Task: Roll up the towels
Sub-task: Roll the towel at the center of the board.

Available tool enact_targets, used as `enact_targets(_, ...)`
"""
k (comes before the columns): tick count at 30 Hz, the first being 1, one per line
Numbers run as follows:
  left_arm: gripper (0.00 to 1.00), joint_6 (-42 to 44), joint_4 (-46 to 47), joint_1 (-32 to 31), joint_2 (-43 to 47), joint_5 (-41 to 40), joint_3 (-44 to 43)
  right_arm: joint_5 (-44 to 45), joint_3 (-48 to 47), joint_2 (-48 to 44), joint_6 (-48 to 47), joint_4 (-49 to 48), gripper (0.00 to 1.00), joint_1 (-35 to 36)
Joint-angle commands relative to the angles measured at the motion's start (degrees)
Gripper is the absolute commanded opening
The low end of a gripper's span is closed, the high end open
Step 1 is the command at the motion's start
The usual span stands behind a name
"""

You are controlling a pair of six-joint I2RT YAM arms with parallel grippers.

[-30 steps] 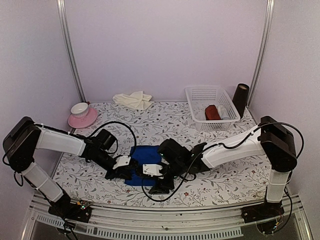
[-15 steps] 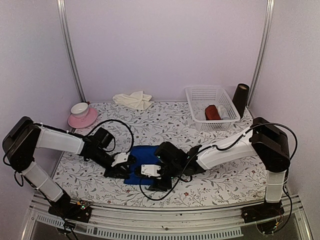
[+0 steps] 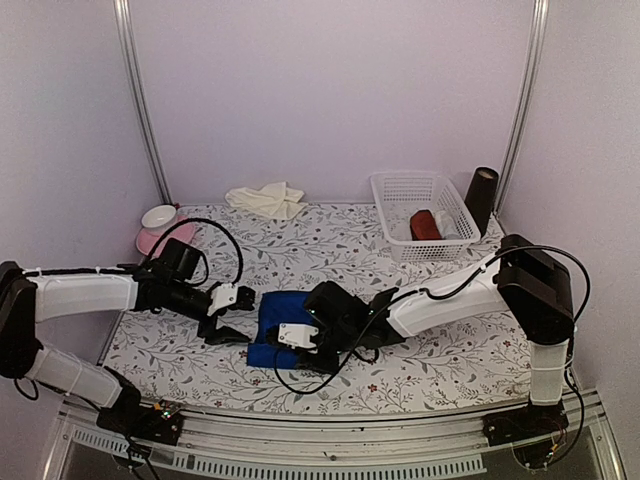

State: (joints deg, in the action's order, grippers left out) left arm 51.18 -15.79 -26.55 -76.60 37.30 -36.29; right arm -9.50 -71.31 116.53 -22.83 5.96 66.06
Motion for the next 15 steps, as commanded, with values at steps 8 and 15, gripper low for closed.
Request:
enact_targets(8, 0.75, 8.9, 12.0, -0.9, 15.1, 1.5, 13.7, -10.3, 0.2, 1.4, 5.1, 5.7, 0.2, -2.6)
enact_targets(15, 0.72, 10.3, 17.3, -7.7, 15.0, -6.3, 17.7, -23.2, -2.3, 0.4, 8.3, 7.8, 0.2, -7.0)
